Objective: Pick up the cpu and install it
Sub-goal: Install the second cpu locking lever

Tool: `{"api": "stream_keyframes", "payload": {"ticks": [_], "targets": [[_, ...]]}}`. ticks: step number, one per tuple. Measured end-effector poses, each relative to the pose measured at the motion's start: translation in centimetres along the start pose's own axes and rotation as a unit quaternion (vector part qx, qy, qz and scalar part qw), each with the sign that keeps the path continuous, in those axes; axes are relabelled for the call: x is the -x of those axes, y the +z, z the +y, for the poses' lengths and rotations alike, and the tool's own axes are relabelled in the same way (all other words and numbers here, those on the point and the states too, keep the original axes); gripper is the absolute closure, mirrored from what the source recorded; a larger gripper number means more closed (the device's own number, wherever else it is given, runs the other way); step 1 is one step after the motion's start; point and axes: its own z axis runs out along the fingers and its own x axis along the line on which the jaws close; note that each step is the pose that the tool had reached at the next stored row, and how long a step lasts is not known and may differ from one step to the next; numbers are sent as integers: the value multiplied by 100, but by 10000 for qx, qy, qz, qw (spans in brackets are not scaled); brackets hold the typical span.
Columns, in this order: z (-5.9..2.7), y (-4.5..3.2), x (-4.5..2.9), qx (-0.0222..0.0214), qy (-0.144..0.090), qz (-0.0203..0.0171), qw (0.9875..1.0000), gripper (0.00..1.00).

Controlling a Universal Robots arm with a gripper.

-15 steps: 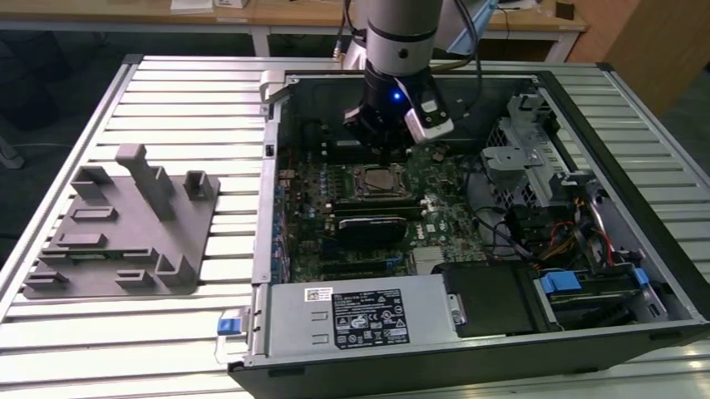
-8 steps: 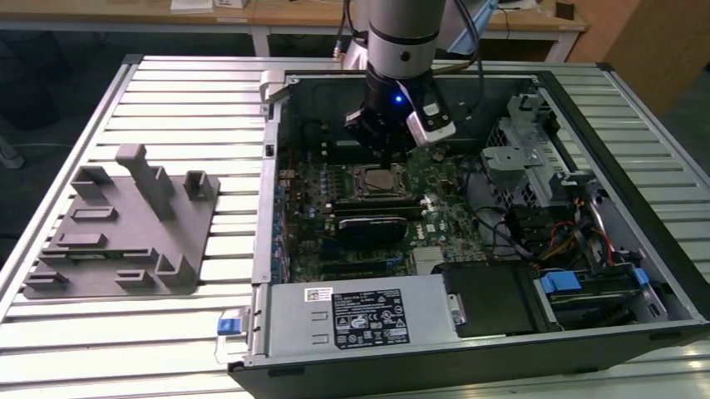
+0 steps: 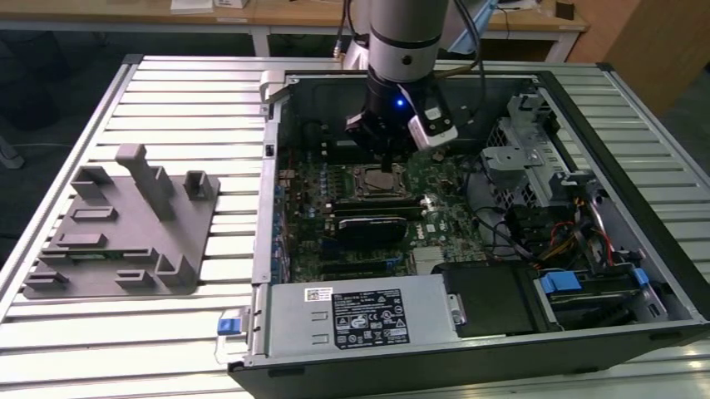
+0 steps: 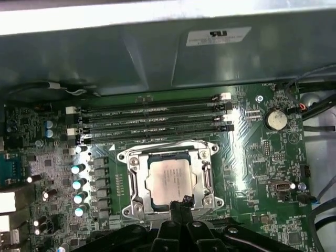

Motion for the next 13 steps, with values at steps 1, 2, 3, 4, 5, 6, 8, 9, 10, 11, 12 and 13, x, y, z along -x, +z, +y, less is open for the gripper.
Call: {"api": "stream_keyframes", "payload": {"ticks": [1, 2, 3, 4, 5, 6, 8, 9, 10, 11, 12, 13], "targets": [[-8, -1, 1, 0, 0, 0, 10000, 89], [-16, -1, 2, 0, 0, 0, 10000, 89], [-24, -1, 3, 0, 0, 0, 10000, 89], [-33, -1, 5, 0, 0, 0, 10000, 89], [-42, -2, 6, 0, 0, 0, 10000, 89], [-50, -2, 7, 0, 0, 0, 10000, 89], [-66, -3, 9, 0, 0, 0, 10000, 89], [-74, -3, 10, 0, 0, 0, 10000, 89], [-81, -3, 11, 0, 0, 0, 10000, 89], [-89, -4, 12, 0, 0, 0, 10000, 89], [-97, -4, 12, 0, 0, 0, 10000, 89], [-106, -4, 13, 0, 0, 0, 10000, 89]]}}
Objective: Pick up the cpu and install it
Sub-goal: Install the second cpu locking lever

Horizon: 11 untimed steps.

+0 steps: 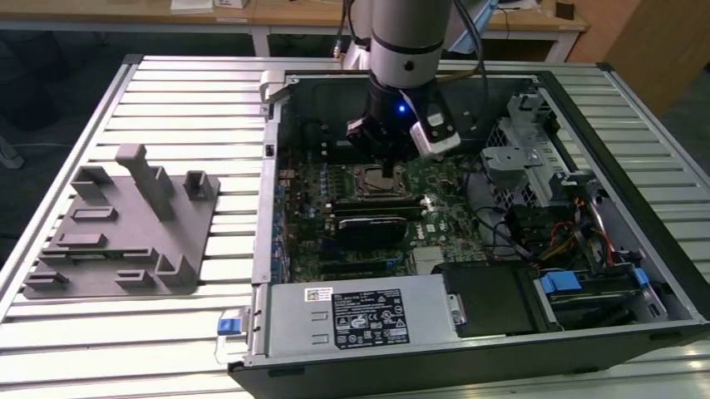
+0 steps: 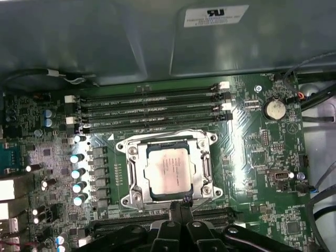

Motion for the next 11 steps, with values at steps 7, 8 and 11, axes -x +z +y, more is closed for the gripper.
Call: {"api": "stream_keyframes", "payload": {"ticks": [7, 8, 11], "targets": [[-91, -4, 8, 8, 0, 1, 10000, 89], [-106, -4, 9, 10, 0, 1, 10000, 89], [-153, -6, 14, 19, 0, 2, 10000, 89]]}}
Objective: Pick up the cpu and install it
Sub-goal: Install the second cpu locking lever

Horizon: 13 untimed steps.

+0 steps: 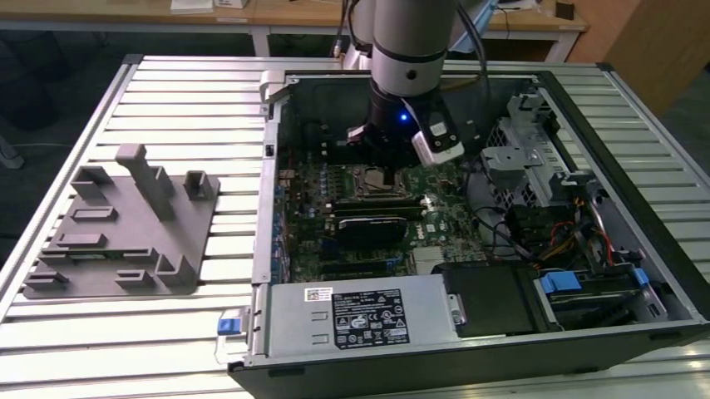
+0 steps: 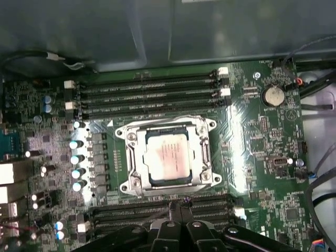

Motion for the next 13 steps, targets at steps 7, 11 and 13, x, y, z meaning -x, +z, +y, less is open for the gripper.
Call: {"api": "stream_keyframes", "payload": {"ticks": [7, 11, 13], "targets": [[-80, -1, 3, 94, 3, 8, 10000, 89], [-105, 4, -14, 103, 3, 9, 9999, 89], [-109, 9, -31, 103, 3, 9, 9999, 89]]}}
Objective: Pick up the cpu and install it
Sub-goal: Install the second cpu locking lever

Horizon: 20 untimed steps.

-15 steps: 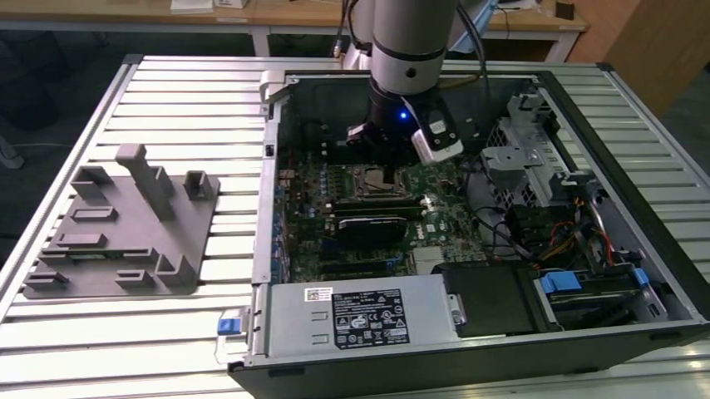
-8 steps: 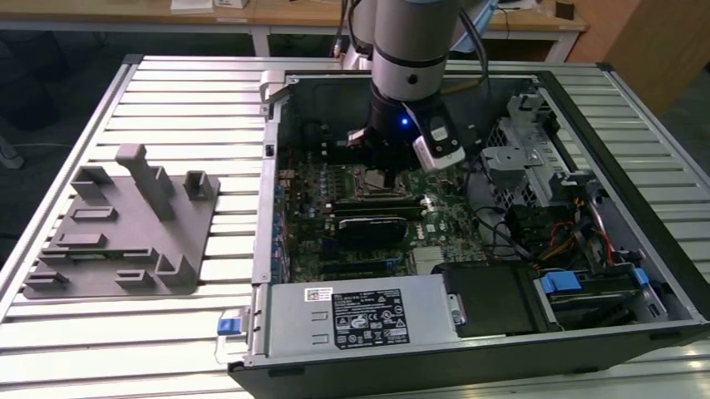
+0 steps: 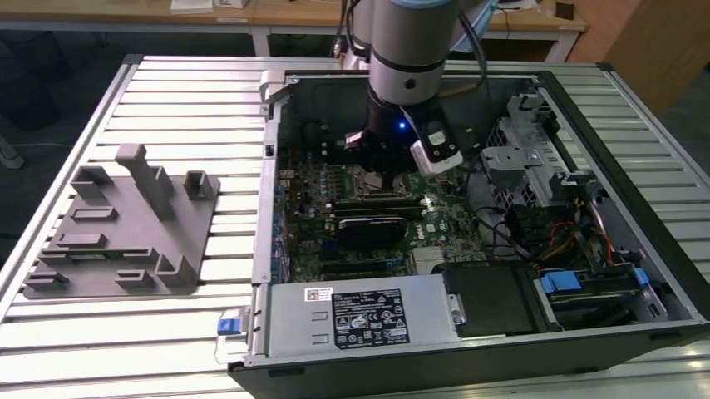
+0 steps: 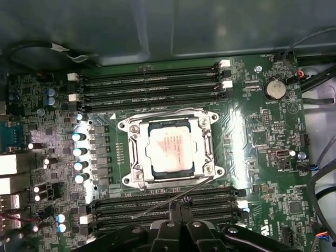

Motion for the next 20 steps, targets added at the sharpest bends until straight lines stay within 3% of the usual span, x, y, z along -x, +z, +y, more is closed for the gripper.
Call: {"api": "stream_keyframes", "payload": {"ticks": [20], "targets": [[-29, 74, -188, 7, 0, 1, 10000, 89]]}}
